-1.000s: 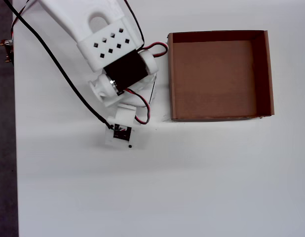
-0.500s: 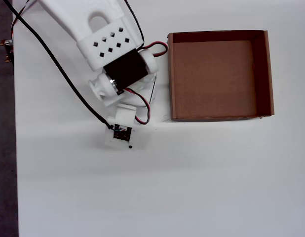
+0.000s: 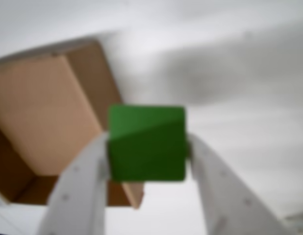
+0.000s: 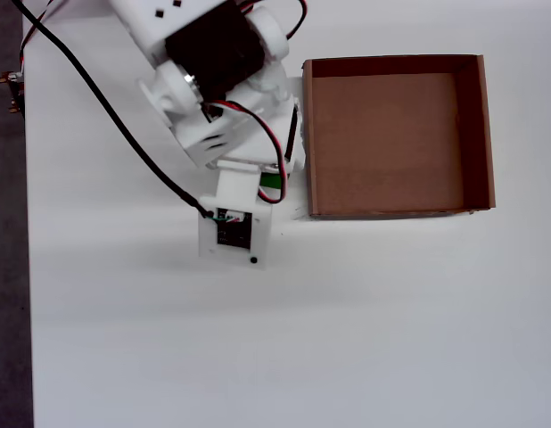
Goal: Grasp a green cube and put it in a box.
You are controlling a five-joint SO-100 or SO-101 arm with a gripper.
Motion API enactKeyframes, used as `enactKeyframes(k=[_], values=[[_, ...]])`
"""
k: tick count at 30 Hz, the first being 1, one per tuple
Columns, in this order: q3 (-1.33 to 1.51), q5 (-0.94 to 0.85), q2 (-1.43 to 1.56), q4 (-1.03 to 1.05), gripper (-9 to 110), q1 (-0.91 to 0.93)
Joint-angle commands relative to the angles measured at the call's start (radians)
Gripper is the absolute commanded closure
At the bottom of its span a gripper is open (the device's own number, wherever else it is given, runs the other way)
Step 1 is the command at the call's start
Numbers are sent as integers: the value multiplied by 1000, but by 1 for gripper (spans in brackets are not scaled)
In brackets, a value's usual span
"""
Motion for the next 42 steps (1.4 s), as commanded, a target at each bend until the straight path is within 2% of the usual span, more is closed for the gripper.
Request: enactKeyframes(k=[1,10,21,29,42], values=[[2,3,115,11,86,-37],[-12,3,195,31,86,-161],[-129,3,101,41,86,-290],[-224,-8,-15,29,86,-333],[-193,-9,-130,23,86,-385]])
